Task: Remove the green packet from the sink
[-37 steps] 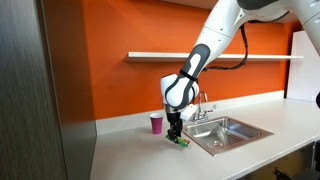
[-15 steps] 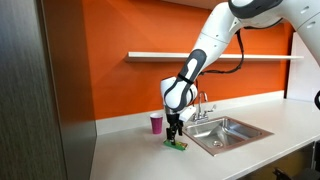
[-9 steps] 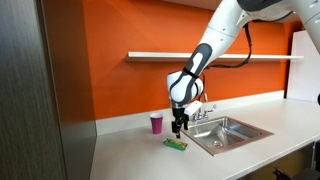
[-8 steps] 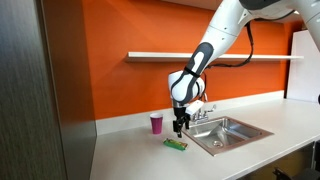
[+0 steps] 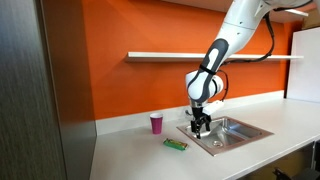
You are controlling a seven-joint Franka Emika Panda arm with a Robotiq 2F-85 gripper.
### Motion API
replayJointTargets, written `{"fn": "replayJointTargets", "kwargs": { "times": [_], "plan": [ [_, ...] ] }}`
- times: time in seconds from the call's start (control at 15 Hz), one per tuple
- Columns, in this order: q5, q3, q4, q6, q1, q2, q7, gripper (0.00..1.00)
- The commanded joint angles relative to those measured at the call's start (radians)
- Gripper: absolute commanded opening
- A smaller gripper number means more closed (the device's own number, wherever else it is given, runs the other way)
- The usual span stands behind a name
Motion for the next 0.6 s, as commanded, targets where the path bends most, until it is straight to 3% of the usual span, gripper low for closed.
{"fn": "replayJointTargets", "kwargs": {
  "times": [0.0, 0.53],
  "plan": [
    [0.017, -0.025, -0.103, -0.001, -0.045, -0.072, 0.045, 1.0],
    [0.027, -0.084, -0.201, 0.003, -0.104, -0.121, 0.1, 1.0]
  ]
}}
